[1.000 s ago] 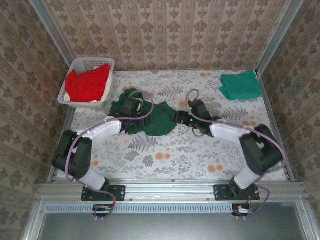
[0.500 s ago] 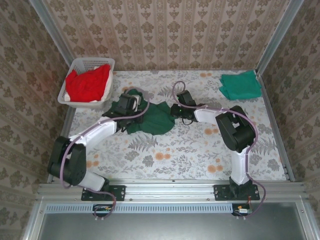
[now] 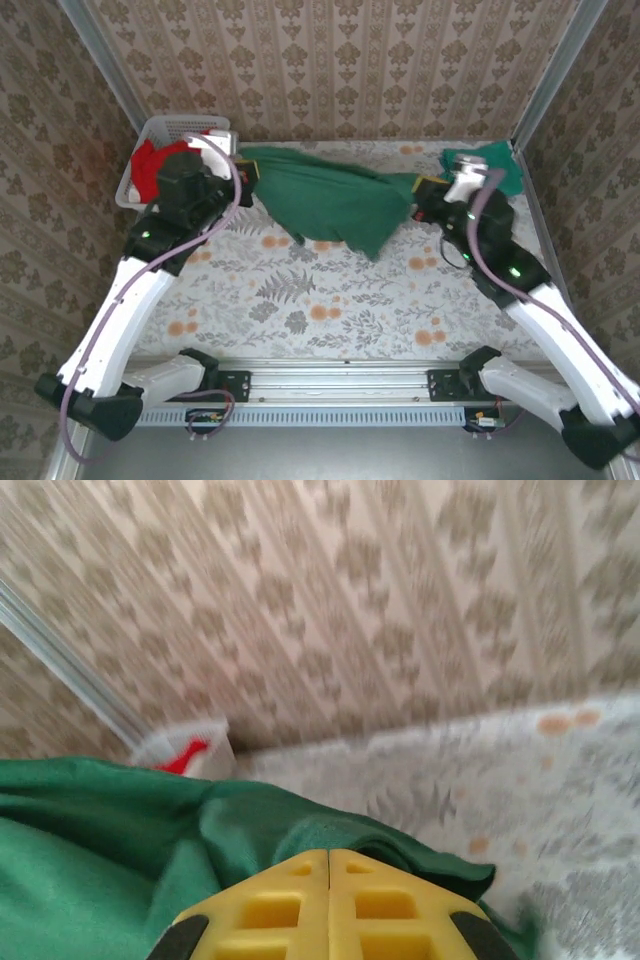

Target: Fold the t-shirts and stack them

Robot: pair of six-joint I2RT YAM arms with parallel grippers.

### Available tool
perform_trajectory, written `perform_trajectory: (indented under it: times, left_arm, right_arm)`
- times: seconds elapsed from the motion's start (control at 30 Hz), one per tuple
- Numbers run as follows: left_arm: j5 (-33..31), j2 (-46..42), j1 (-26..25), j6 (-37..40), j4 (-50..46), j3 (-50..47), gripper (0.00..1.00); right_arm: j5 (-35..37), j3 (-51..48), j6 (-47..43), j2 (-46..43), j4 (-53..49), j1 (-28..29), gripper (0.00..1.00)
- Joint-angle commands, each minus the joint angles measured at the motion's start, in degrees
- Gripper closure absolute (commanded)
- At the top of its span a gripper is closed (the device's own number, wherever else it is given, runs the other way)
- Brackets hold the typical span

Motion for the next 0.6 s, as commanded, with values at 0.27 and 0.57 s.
perform_trajectory:
  times: [0.27,0.57]
  left_arm:
    - [-6.0,12.3,8.6,-0.2,4.0,-3.3,1.00]
    - [-8.3,24.9,14.0,-6.3,4.4,-12.8,0.47]
  right_arm:
    - [8.6,8.5,-6.4,13.8,-6.7,-1.0,1.00]
    - [-2.8,10.9,-4.0,33.9,-3.3,-4.2,1.00]
